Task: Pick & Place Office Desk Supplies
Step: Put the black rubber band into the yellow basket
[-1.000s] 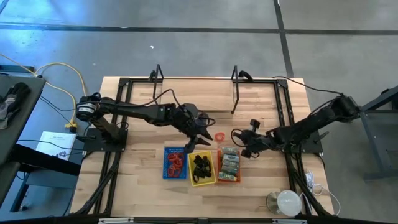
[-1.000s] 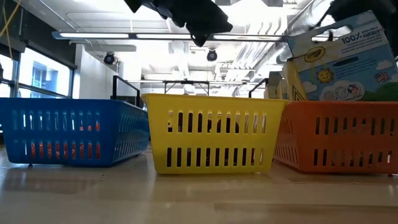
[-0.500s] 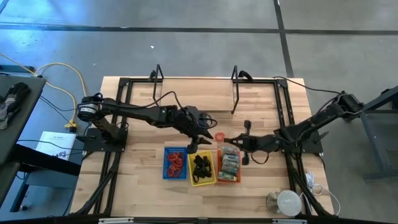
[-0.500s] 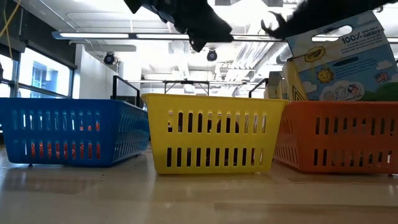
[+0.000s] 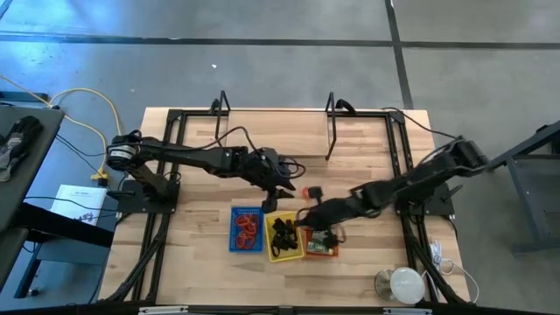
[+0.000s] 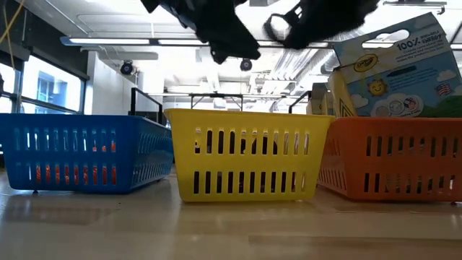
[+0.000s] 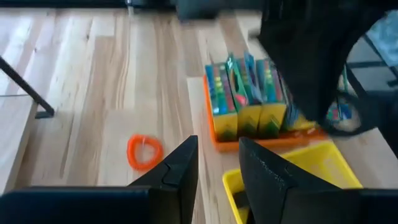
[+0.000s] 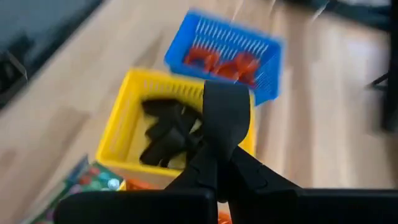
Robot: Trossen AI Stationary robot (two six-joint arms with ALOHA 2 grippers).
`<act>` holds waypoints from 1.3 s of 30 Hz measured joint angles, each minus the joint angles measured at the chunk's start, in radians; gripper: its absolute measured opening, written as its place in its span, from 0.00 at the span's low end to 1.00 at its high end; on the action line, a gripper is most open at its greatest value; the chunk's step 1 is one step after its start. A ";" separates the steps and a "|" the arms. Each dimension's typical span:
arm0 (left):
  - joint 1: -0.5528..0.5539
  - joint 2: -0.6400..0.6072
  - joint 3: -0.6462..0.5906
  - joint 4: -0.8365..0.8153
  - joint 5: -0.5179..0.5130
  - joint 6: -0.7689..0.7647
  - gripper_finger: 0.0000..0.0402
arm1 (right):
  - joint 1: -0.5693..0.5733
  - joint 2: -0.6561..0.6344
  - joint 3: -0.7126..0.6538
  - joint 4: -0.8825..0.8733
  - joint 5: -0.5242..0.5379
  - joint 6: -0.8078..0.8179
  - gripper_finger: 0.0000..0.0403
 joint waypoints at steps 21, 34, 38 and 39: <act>0.003 -0.214 -0.039 -0.301 -0.100 -0.120 0.28 | -0.039 0.334 0.323 -0.112 -0.252 0.036 0.01; -0.089 -0.276 -0.047 -0.359 -0.108 -0.118 0.28 | -0.033 0.390 0.322 -0.080 -0.109 0.253 0.17; -0.089 -0.276 -0.047 -0.416 -0.109 -0.112 0.28 | -0.023 0.425 0.322 -0.020 -0.060 0.311 0.27; -0.089 -0.275 -0.047 -0.432 -0.109 -0.111 0.28 | -0.018 0.425 0.322 -0.007 -0.044 0.322 0.29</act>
